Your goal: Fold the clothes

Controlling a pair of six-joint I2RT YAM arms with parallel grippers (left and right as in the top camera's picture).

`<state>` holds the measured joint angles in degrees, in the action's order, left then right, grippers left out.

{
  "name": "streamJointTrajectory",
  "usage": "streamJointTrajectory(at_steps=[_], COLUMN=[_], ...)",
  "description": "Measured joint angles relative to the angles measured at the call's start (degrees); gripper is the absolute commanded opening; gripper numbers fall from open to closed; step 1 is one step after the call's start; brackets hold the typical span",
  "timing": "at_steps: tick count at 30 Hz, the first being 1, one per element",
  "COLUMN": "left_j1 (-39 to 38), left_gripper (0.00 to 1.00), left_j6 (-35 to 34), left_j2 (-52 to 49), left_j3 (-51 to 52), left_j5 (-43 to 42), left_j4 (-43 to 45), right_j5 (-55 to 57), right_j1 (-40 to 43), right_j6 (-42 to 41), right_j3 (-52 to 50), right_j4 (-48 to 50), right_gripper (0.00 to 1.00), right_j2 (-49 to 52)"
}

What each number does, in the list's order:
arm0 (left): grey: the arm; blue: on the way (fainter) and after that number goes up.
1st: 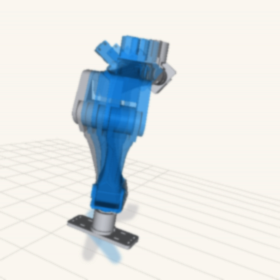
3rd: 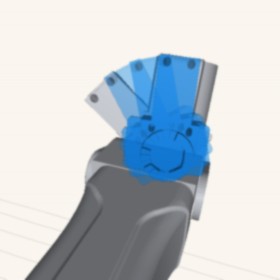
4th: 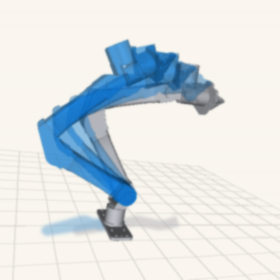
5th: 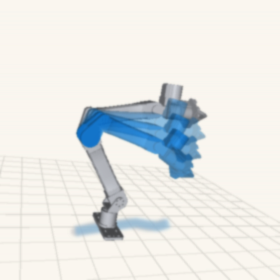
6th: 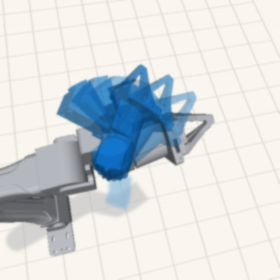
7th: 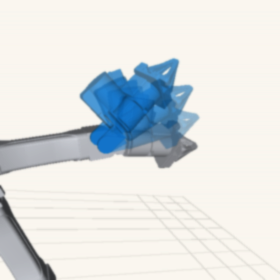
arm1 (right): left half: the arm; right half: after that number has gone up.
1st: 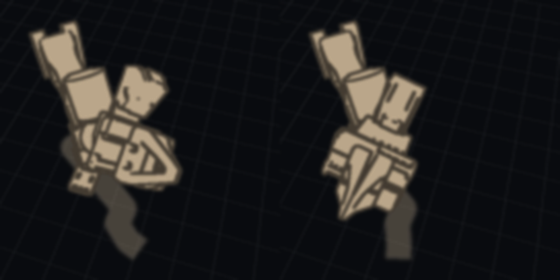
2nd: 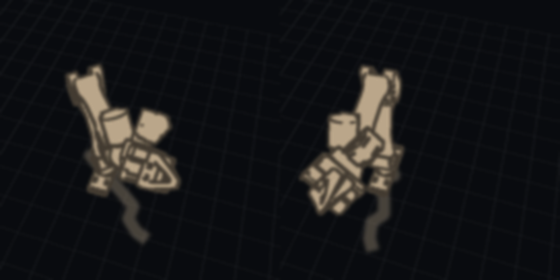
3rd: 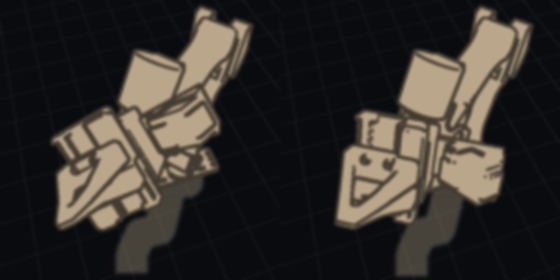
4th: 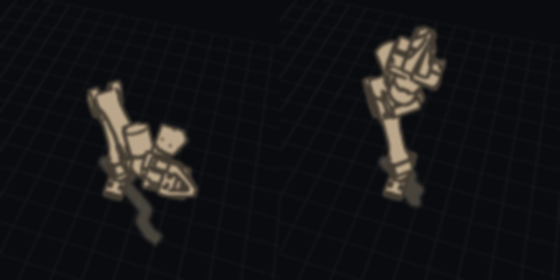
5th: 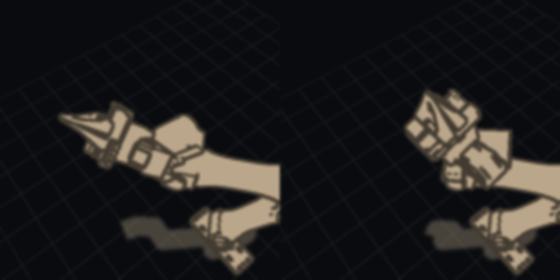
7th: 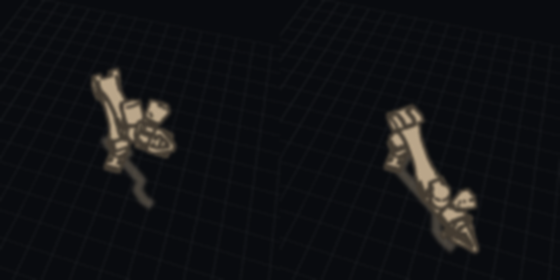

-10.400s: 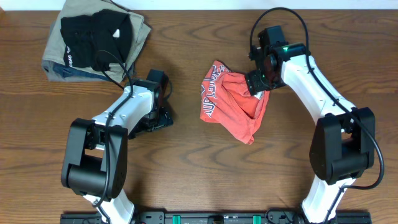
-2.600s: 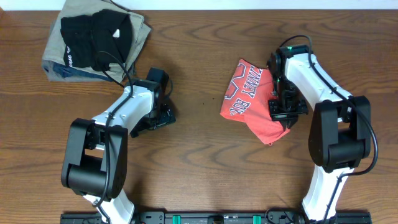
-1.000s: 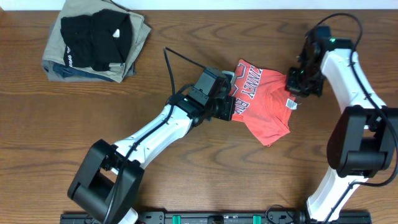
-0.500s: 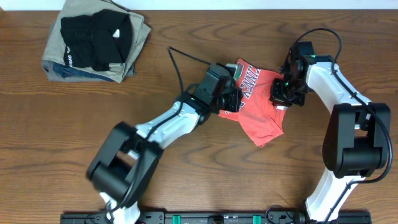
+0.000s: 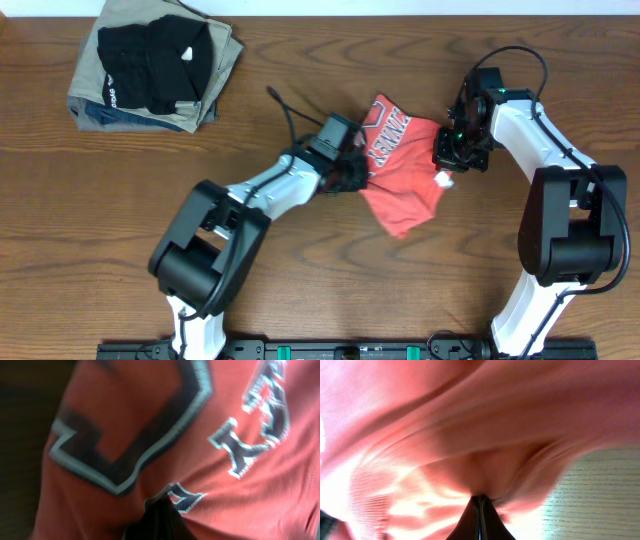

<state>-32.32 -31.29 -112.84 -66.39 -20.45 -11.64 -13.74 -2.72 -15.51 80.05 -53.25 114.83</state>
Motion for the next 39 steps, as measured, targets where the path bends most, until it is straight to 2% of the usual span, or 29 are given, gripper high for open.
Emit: streamJointTrajectory(at_steps=[8, 14, 20, 26, 32, 39], left_j1=[7.0, 8.0, 8.0, 6.6, 4.4, 4.5], left_gripper=[0.06, 0.06, 0.06, 0.06, 0.06, 0.06], left_j6=[-0.6, -0.2, 0.0, 0.1, 0.2, 0.2], left_j2=[3.0, 7.7, 10.6, 10.6, 10.6, 10.4], left_j3=[0.3, 1.1, 1.1, 1.1, 1.1, 3.1], left_j5=[3.0, 8.8, 10.1, 7.6, 6.8, 6.8], left_j4=[-8.3, -13.5, -13.7, -13.5, -13.5, -13.6], right_j5=[0.0, -1.4, -8.9, -11.5, -10.6, -9.6], right_j1=[0.0, 0.0, -1.9, -8.7, -13.9, -14.3], right_j6=[0.0, 0.7, 5.0, 7.5, 6.3, 5.1], right_j3=[0.0, 2.3, 7.3, 7.3, 4.5, -2.1], right_j4=[-0.5, -6.4, -6.8, -4.0, -0.1, 4.3], right_gripper=[0.01, 0.01, 0.01, 0.01, 0.01, 0.01], right_j2=[0.0, 0.0, -0.5, -0.8, -0.8, -0.8])
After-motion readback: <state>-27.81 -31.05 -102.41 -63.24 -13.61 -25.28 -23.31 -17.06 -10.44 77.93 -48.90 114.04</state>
